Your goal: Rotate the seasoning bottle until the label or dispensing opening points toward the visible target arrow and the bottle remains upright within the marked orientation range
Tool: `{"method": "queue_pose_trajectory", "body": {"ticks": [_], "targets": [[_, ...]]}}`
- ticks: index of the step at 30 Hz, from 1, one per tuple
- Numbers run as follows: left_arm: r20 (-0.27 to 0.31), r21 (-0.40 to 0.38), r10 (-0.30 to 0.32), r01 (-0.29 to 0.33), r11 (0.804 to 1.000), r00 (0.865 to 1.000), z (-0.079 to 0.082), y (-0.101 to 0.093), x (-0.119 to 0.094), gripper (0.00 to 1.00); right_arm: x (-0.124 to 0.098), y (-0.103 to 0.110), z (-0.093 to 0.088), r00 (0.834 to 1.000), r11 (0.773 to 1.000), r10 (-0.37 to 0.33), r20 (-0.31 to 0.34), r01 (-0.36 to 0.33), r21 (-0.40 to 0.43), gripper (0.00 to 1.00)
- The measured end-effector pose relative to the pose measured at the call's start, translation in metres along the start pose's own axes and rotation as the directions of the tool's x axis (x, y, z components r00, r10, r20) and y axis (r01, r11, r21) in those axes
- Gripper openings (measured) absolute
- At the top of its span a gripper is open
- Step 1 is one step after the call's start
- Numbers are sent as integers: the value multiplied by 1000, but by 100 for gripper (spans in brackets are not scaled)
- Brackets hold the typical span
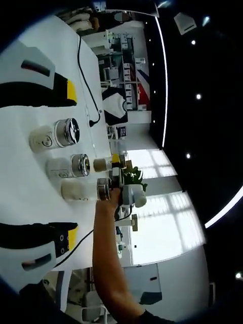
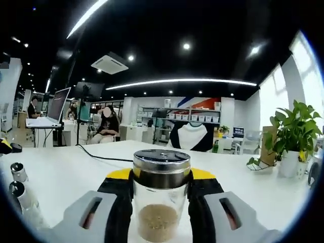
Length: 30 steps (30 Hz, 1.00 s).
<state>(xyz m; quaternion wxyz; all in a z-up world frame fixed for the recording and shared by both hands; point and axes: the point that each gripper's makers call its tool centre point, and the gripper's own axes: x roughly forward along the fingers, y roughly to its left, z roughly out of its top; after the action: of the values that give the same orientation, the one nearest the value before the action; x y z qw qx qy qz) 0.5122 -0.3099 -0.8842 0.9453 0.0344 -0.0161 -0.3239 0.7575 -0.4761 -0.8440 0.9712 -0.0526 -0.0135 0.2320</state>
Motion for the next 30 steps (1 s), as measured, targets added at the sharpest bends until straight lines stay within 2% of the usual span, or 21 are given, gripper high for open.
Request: {"method": "queue_pose_trajectory", "body": {"ticks": [7,12,17,19,26,30], "targets": [[6,3,-10,10,1000,1000,2,-4,-1,99,-27,6,-4,1000,1000,6,-30,-6,5,39],[9,5,-28,28,1000,1000,3,-9,1,99,-48,-13,-6,998,998,-46,-34,47,30,39],[12,2,-48,48,999,999,3,-15,3,100,-77,-13,-6,997,996,-73,-34,74,39,39],[12,7,-54,54,999,998,3,-17,4,100,-85,-20,-6,996,996,-84,-31,85,19,39],[-3,12,-79,79,997,997,1,-25,6,100,-122,-9,0,994,994,-107,-14,107,-18,39],[-6,21,-92,92,996,996,1,-28,6,100,-140,-2,1,994,994,-108,-2,108,-11,39]]}}
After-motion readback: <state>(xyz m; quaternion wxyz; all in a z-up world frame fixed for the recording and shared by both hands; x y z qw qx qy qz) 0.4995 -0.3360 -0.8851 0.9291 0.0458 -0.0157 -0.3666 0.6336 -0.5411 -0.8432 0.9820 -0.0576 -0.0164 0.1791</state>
